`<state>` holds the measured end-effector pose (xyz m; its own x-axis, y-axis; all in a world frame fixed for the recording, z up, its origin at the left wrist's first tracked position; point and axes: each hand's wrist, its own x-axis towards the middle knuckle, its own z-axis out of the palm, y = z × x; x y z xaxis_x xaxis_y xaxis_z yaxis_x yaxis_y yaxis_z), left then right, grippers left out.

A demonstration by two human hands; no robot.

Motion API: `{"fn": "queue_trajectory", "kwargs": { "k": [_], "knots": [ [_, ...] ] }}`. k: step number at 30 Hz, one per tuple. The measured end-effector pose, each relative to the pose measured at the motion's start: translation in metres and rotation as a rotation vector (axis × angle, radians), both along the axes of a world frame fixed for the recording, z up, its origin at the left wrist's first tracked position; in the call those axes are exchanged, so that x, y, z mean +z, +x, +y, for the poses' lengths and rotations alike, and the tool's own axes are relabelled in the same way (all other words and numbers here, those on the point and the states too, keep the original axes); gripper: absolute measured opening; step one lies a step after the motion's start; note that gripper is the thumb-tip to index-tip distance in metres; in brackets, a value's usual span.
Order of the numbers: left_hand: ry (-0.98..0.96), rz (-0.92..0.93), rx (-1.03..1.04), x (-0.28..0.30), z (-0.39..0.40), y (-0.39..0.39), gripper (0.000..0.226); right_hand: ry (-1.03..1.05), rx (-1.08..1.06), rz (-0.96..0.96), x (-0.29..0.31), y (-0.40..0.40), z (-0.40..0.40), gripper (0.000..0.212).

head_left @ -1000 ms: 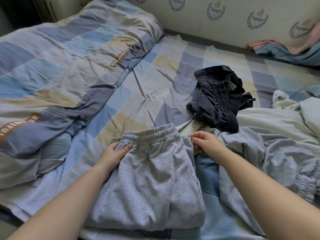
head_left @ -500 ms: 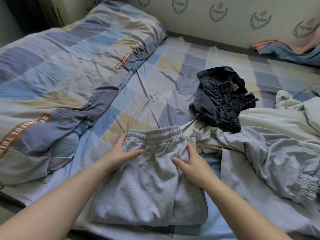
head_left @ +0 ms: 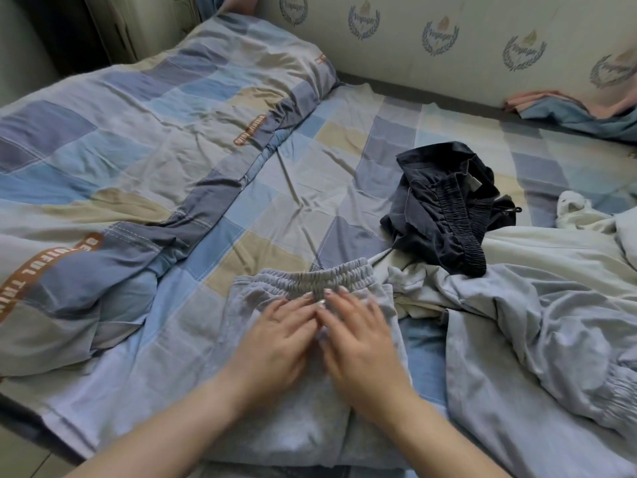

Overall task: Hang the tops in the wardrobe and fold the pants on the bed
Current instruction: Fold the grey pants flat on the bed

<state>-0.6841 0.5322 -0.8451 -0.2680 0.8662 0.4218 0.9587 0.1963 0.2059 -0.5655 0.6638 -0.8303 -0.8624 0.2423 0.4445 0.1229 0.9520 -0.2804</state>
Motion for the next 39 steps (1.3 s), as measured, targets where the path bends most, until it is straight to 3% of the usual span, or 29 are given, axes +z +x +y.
{"fn": "queue_trajectory", "kwargs": {
  "k": [4,8,12,14,18,20,23,25,29,33,36,39],
  "knots": [
    [-0.48,0.04,0.175,-0.017,0.029,-0.011,0.069,0.041,-0.13,-0.471,-0.026,-0.029,0.012,0.066],
    [-0.546,-0.075,0.342,-0.045,0.022,-0.039,0.089,0.007,-0.346,-0.648,-0.054,-0.023,0.055,0.086],
    [-0.613,-0.113,0.407,-0.03,0.013,-0.05,0.085,-0.061,-0.495,-0.791,-0.039,0.012,0.09,0.08],
    [-0.604,-0.11,0.411,-0.016,0.012,-0.035,0.081,-0.029,-0.459,-0.714,-0.024,0.017,0.077,0.075],
    [-0.426,-0.092,0.236,0.005,-0.008,0.023,0.071,-0.133,-0.232,-0.35,0.0,0.019,0.001,0.07],
    [-0.362,-0.123,0.193,0.007,-0.033,0.034,0.066,-0.253,-0.258,-0.275,0.002,0.035,-0.018,0.064],
    [-0.31,-0.318,0.285,0.005,-0.077,0.03,0.057,-0.31,-0.376,-0.193,-0.008,0.074,-0.016,0.046],
    [-0.293,-0.37,0.317,0.004,-0.094,0.029,0.05,-0.252,-0.364,-0.194,-0.014,0.091,-0.018,0.036],
    [-0.233,-0.419,0.377,-0.006,-0.1,0.038,0.043,-0.211,-0.314,-0.189,-0.021,0.102,-0.028,0.038],
    [-0.086,-0.615,0.643,-0.01,-0.119,0.041,0.038,-0.33,-0.399,-0.168,-0.021,0.123,-0.02,0.043],
    [-0.052,-0.76,0.699,-0.006,-0.139,0.045,0.03,-0.502,-0.408,-0.228,-0.018,0.139,-0.021,0.038],
    [-0.022,-0.871,0.716,-0.006,-0.147,0.048,0.033,-0.542,-0.383,-0.211,-0.014,0.142,-0.021,0.034]
  ]
}}
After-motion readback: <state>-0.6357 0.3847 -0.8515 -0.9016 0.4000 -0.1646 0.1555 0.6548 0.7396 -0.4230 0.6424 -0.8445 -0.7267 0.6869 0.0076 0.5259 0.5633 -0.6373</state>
